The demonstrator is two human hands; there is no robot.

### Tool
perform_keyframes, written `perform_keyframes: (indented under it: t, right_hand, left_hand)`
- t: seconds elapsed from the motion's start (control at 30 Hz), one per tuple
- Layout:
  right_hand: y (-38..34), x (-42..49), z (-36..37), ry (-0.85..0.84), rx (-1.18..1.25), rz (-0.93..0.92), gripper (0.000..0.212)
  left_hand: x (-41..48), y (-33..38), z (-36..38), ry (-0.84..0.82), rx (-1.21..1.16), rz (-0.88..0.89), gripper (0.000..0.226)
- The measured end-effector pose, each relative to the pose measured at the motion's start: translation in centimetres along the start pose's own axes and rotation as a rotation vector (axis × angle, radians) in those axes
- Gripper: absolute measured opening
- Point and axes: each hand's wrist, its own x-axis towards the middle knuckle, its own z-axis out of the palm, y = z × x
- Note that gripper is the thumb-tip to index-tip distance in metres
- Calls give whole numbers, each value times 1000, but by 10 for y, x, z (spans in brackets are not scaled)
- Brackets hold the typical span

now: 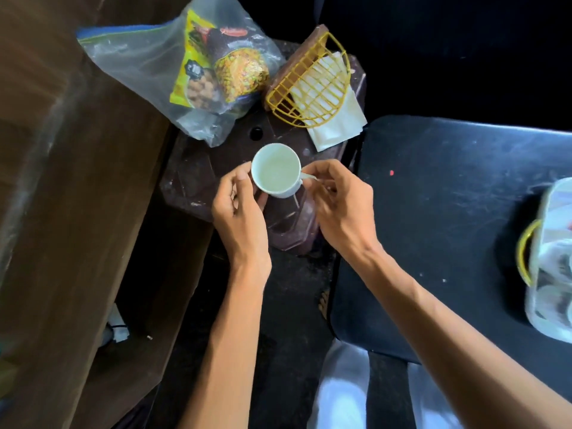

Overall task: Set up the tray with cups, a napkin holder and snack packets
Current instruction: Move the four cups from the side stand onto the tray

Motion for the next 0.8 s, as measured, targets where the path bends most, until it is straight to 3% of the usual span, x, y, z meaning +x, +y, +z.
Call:
perform_keyframes:
  t: [0.33,0.53,0.8]
  right_hand:
    - [33,-87,-227,195,-108,121,10]
    - [66,-121,-370,406,-185,197,18]
    - [129,-120,-453,523,-176,262,12]
  left_hand:
    - [-202,-36,106,-247,-44,-110,19]
    - [-280,-46,186,-614,39,-255,25]
    - [-296,-55,227,-618,61,-310,26]
